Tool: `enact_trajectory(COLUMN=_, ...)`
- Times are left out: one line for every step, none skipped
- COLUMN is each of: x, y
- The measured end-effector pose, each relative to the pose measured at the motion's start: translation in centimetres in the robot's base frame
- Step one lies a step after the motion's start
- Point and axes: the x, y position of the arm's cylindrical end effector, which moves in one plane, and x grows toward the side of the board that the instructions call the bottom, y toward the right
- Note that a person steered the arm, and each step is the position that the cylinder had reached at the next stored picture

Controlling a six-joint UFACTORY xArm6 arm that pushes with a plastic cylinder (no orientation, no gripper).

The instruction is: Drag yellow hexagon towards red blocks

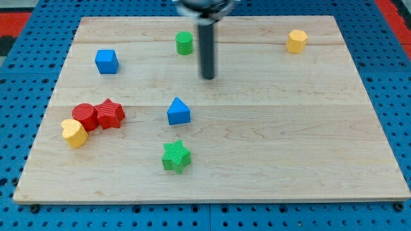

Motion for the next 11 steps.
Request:
enact_trajectory(x=-0.5, y=12.9)
enact_trajectory(x=-2.3, y=21.9)
enact_trajectory(x=-7.2, y=21.8)
enact_trajectory(x=-6.2, y=13.7)
enact_trajectory(x=-5.7, y=8.2)
enact_trajectory(x=-8.8, y=12.0)
enact_trajectory(x=-9.1, y=11.8)
enact_trajectory(x=-7.5, y=6.8)
enact_trajectory(x=-3.2, y=-0.2)
enact_trajectory(x=-3.1, y=-1.9)
enact_trajectory(x=-1.8, y=-3.8)
